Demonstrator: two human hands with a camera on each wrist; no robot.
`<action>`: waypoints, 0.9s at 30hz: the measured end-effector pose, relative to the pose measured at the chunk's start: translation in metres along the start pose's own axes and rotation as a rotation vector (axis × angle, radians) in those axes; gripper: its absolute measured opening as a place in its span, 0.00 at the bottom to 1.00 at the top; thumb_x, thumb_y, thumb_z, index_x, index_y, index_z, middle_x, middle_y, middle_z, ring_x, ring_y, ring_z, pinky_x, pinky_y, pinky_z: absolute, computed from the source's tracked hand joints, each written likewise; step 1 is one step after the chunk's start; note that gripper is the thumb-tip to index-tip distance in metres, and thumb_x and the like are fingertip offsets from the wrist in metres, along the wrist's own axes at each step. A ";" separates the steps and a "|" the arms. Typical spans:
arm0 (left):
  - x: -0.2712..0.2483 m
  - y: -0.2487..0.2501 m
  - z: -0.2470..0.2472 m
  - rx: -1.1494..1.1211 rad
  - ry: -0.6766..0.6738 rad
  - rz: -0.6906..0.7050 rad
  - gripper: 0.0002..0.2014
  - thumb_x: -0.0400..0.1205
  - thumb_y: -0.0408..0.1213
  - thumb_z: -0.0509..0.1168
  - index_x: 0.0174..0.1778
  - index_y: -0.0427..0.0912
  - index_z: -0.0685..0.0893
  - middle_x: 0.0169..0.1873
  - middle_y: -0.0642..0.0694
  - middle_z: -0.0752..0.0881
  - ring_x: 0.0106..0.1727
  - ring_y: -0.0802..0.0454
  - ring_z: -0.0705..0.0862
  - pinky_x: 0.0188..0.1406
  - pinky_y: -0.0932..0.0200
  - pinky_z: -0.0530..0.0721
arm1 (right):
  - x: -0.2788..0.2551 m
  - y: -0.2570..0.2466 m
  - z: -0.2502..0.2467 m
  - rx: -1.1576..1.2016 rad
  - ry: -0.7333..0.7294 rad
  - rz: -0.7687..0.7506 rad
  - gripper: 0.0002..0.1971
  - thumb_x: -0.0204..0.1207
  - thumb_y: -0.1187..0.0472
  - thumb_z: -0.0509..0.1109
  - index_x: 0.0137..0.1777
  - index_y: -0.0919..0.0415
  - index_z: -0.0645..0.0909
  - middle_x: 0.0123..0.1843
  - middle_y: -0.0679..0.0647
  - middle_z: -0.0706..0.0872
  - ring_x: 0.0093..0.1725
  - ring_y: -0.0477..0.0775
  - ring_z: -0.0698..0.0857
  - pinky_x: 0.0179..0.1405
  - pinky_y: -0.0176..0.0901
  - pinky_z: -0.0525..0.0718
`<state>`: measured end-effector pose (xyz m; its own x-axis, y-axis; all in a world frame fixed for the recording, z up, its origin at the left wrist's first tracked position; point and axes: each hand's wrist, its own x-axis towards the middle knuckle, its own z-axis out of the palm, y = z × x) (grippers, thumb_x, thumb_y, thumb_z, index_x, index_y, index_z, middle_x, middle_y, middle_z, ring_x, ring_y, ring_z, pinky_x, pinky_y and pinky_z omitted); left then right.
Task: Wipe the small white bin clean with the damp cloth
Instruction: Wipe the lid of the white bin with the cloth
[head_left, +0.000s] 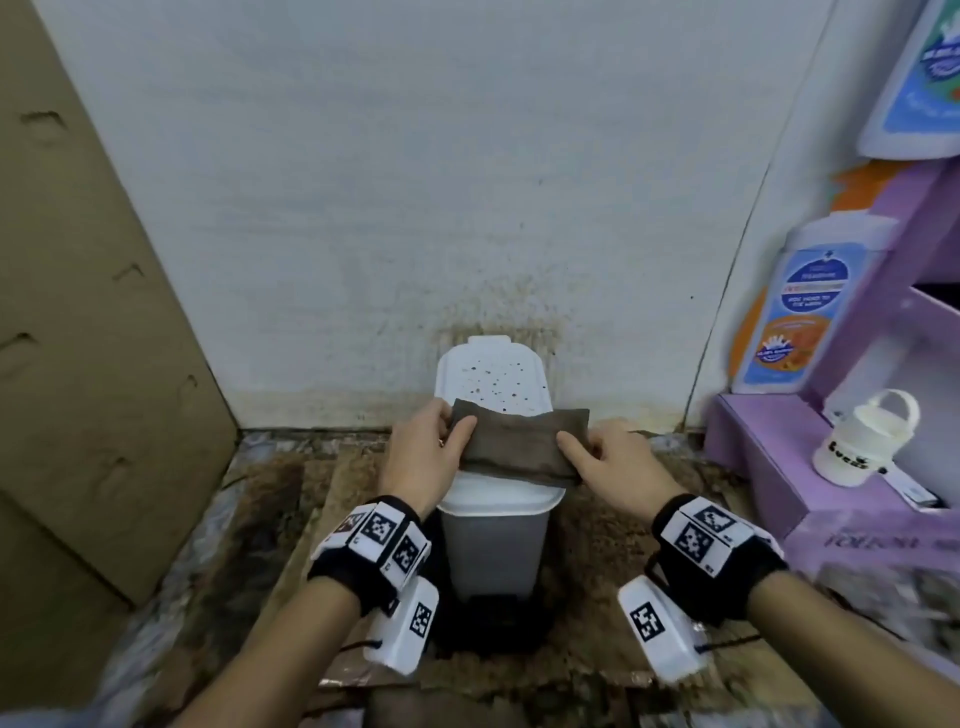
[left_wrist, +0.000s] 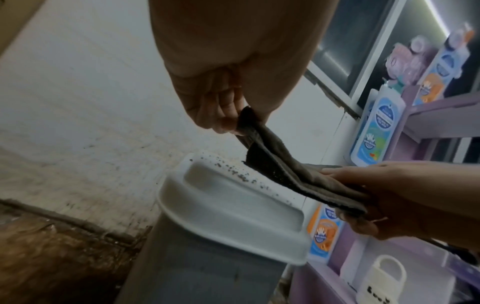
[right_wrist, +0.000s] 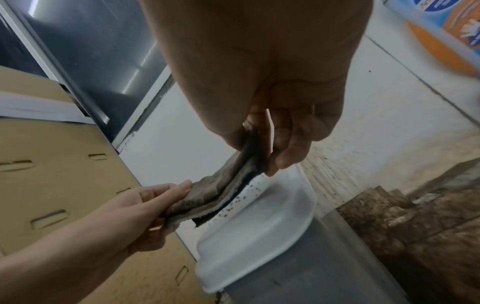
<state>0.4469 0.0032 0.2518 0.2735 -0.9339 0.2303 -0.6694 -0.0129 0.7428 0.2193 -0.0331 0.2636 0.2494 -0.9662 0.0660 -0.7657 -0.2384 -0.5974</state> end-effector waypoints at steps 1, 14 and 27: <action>0.002 -0.005 0.003 0.011 -0.016 0.007 0.14 0.86 0.49 0.67 0.41 0.44 0.80 0.32 0.49 0.82 0.36 0.47 0.82 0.39 0.45 0.82 | 0.000 0.002 0.005 0.001 0.007 0.028 0.27 0.86 0.44 0.61 0.30 0.63 0.72 0.26 0.55 0.77 0.27 0.52 0.77 0.25 0.42 0.66; 0.034 -0.011 0.017 0.324 -0.007 0.210 0.09 0.87 0.52 0.65 0.49 0.51 0.80 0.36 0.56 0.78 0.38 0.53 0.78 0.34 0.56 0.70 | -0.007 0.007 0.032 -0.111 -0.030 0.159 0.32 0.86 0.40 0.59 0.23 0.58 0.64 0.18 0.50 0.69 0.20 0.53 0.72 0.22 0.45 0.67; 0.074 -0.008 0.034 0.319 -0.074 0.304 0.08 0.83 0.52 0.70 0.52 0.54 0.89 0.42 0.53 0.82 0.48 0.49 0.80 0.45 0.53 0.76 | 0.021 -0.034 0.006 -0.696 0.276 -0.294 0.25 0.77 0.45 0.68 0.26 0.55 0.63 0.24 0.52 0.71 0.25 0.57 0.68 0.29 0.45 0.63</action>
<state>0.4491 -0.0781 0.2410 -0.0109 -0.9354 0.3535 -0.8946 0.1670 0.4144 0.2542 -0.0448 0.2811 0.4121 -0.8224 0.3923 -0.9082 -0.4055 0.1038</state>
